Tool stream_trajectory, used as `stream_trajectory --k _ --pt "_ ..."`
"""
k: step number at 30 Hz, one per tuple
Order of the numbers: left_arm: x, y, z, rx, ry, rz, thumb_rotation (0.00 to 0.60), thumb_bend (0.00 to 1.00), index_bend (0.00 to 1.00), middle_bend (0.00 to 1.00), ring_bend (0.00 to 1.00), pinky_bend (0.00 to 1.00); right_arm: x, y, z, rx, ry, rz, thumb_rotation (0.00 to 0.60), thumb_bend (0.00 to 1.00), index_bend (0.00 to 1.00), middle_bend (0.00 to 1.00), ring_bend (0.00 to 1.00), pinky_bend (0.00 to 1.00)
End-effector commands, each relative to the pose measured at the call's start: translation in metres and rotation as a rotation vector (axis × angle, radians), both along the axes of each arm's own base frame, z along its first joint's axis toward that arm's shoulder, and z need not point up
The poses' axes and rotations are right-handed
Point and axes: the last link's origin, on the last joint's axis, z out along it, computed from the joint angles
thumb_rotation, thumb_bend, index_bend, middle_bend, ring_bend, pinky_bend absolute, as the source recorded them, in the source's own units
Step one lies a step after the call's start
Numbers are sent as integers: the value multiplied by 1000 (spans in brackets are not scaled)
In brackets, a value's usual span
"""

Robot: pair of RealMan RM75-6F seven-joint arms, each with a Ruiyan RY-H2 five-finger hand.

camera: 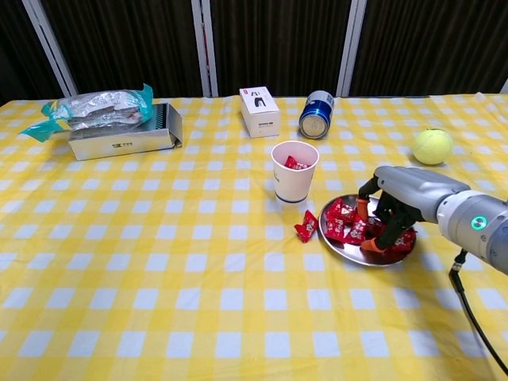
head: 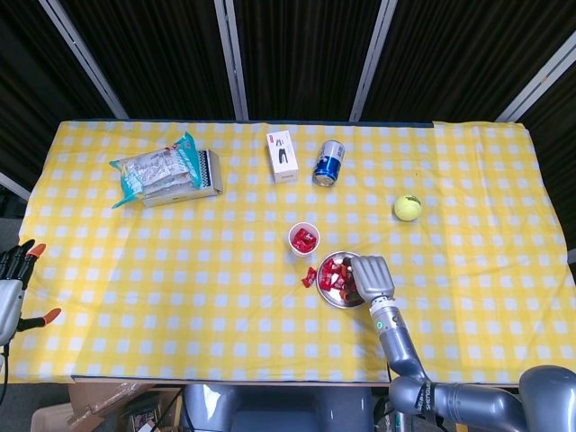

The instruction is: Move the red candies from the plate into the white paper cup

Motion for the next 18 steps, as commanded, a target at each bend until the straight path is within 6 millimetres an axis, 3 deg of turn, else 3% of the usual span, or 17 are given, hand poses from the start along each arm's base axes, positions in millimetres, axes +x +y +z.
stream_trajectory --k 1,10,18 --pt "0 0 0 0 0 1 600 63 0 0 0 0 -1 1 -1 3 -9 -1 600 435 615 865 851 947" --pt "0 0 0 2 0 0 600 63 0 0 0 0 5 4 6 -7 -35 27 600 551 629 865 851 947" --pt "1 -1 1 4 -2 -4 600 63 0 0 0 0 22 1 35 -62 -71 67 600 557 629 865 851 947"
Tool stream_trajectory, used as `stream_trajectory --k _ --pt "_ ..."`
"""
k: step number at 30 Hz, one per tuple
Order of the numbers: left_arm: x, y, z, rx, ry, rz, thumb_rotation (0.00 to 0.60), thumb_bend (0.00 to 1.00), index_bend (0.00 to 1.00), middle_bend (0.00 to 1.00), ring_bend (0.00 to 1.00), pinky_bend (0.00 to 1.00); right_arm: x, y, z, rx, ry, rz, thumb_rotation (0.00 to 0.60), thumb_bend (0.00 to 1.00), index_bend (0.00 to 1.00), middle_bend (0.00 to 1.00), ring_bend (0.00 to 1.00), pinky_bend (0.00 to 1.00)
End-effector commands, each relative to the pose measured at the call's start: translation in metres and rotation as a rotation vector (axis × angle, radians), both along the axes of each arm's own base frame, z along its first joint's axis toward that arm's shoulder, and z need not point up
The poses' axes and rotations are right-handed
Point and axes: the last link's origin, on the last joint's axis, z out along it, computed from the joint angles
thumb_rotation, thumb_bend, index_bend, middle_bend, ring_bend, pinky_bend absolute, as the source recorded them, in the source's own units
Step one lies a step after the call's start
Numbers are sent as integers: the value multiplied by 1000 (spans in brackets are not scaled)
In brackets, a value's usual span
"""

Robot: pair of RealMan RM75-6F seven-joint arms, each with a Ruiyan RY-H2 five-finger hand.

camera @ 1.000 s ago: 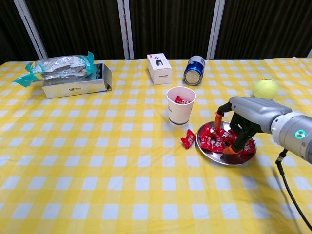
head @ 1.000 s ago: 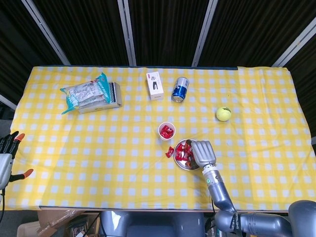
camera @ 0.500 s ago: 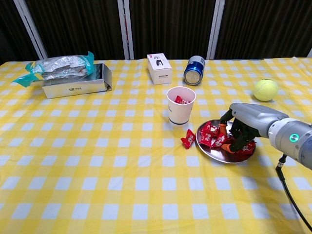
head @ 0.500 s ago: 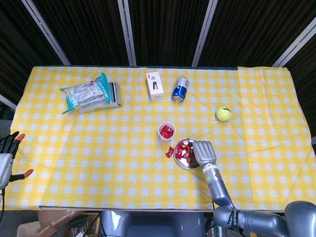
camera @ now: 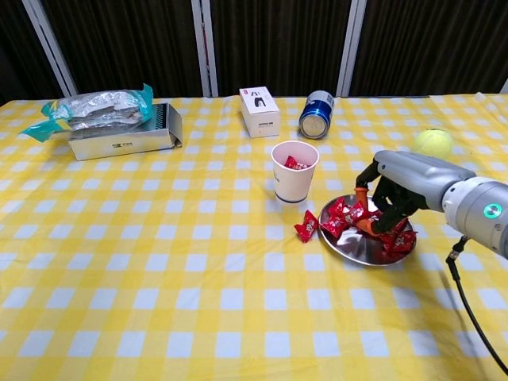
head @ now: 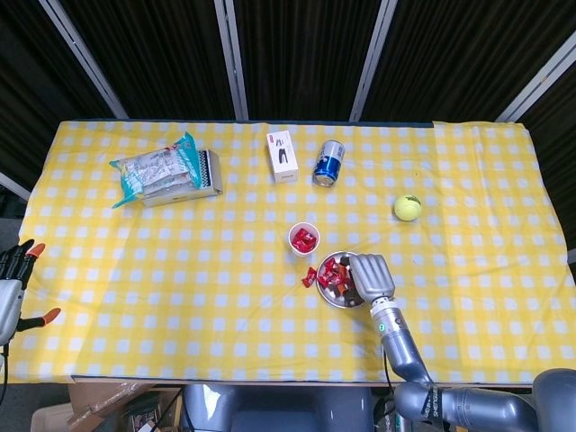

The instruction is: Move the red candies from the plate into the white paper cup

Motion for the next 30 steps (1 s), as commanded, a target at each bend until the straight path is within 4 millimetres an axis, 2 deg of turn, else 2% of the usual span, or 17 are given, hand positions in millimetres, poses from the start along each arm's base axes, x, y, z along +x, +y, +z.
stream_trajectory --k 1,7,13,19,30 --pt "0 0 0 -1 -1 0 600 63 0 0 0 0 10 -4 20 -45 -15 26 600 557 629 865 851 947" --pt "1 0 0 -2 1 -2 600 64 0 0 0 0 33 -16 51 -109 -70 50 600 558 629 865 851 947" --pt "1 1 -2 -6 3 1 600 64 0 0 0 0 51 -31 60 -133 -77 77 600 559 629 865 851 947" --pt "0 3 -2 -12 1 9 600 63 0 0 0 0 67 -46 53 -124 -68 94 600 559 629 865 851 947" --pt "-1 3 -1 -22 -6 17 600 64 0 0 0 0 66 -68 19 -87 -52 49 600 559 629 865 851 947"
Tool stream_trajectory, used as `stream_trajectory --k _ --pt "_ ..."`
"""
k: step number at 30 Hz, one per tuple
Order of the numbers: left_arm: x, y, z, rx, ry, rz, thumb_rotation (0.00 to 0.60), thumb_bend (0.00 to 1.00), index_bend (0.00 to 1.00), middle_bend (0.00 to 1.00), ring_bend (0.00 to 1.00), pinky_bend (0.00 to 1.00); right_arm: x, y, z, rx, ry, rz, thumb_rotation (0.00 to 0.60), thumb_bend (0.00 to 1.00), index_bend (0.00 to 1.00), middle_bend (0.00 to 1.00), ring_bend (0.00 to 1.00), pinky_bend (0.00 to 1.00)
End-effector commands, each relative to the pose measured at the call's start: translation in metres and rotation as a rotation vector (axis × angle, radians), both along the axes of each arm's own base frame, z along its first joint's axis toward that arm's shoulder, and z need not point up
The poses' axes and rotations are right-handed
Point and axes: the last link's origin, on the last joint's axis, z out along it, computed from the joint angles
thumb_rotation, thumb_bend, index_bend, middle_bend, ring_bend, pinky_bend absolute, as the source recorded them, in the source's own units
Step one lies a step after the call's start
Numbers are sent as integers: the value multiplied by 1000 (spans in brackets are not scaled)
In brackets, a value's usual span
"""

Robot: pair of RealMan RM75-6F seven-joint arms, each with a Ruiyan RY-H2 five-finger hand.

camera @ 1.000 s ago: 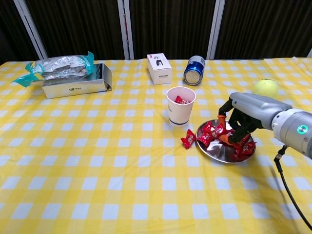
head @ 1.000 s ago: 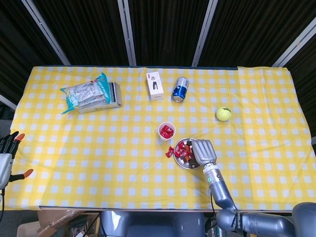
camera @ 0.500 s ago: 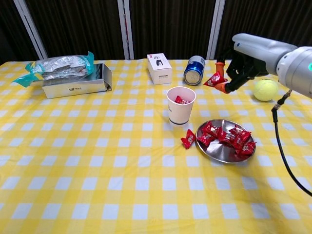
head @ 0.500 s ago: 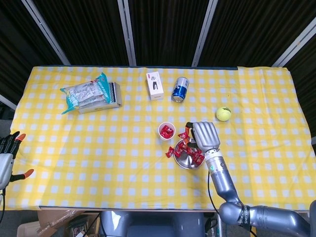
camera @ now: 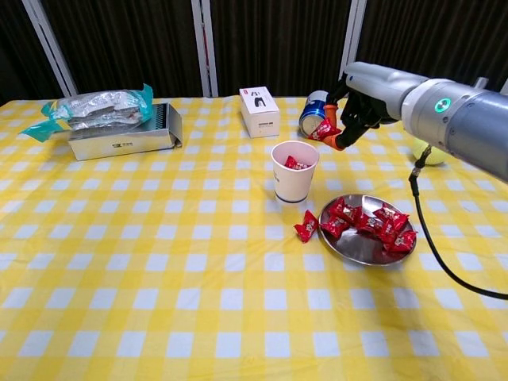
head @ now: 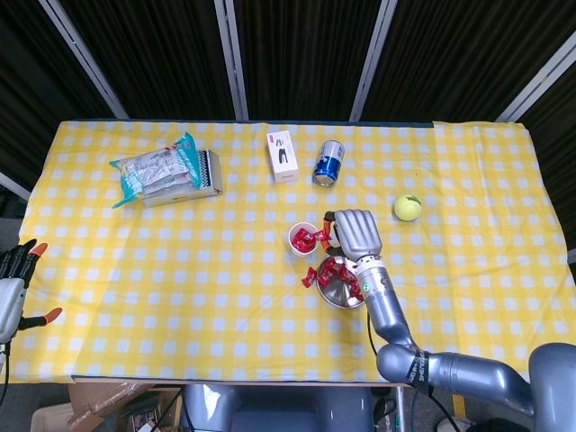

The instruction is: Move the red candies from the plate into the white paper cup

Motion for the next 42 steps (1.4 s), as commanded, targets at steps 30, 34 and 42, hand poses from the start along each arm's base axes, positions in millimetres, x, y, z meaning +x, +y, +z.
stream_trajectory --k 30,34,42 --pt "1 -3 3 17 -2 -15 600 63 0 0 0 0 -27 42 16 -13 83 -8 600 344 436 865 851 947" --pt "1 -4 2 18 2 -21 600 63 0 0 0 0 -44 58 19 13 124 -37 600 312 409 865 851 947" --pt "3 -5 1 20 8 -30 600 64 0 0 0 0 -72 83 10 67 166 -99 600 245 409 865 851 947"
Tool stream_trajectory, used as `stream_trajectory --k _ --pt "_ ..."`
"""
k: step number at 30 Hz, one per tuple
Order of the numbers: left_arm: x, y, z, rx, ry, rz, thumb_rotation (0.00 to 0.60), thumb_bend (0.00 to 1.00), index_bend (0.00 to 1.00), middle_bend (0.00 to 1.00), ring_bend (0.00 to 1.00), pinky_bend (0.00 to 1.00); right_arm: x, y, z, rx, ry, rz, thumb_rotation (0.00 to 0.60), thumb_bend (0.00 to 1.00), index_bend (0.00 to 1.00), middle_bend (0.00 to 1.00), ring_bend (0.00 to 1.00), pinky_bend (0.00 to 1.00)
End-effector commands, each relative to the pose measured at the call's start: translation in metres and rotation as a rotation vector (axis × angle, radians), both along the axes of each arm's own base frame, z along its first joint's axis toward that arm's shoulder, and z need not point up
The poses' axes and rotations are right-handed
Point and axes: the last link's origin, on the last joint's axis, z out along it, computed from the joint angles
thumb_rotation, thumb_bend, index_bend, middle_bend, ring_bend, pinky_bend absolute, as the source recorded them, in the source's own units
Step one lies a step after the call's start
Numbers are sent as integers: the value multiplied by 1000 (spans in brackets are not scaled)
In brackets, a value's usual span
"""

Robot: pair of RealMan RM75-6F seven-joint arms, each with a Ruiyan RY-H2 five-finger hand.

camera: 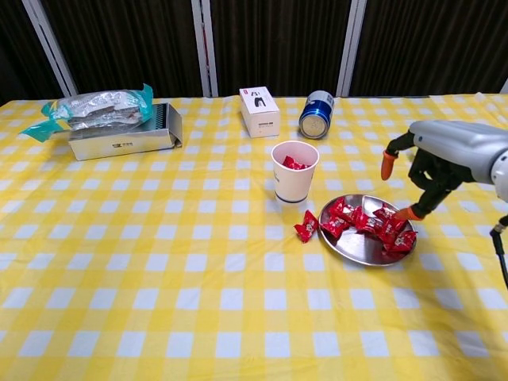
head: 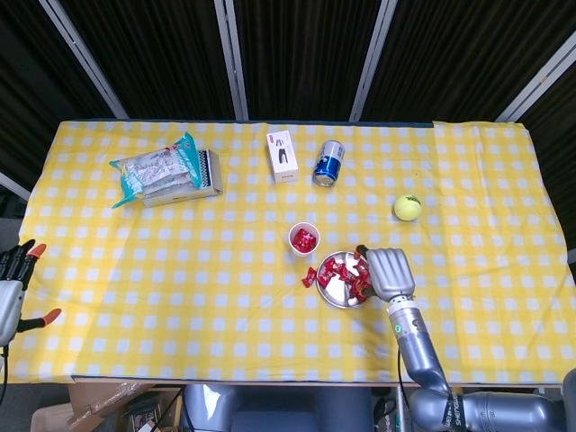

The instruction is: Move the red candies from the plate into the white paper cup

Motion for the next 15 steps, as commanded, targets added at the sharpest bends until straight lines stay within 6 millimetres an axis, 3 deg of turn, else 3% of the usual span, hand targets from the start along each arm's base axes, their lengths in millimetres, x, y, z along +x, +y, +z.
stream_trajectory --k 1,8,15 --pt "0 0 0 1 1 -1 600 63 0 0 0 0 -7 7 -5 19 -5 -25 600 242 409 865 851 947" --pt "2 0 -2 3 7 -6 600 63 0 0 0 0 -9 15 -23 49 -35 -36 600 241 409 865 851 947" --pt "0 1 -1 4 6 3 600 64 0 0 0 0 -9 9 -30 43 -39 -45 600 241 409 865 851 947"
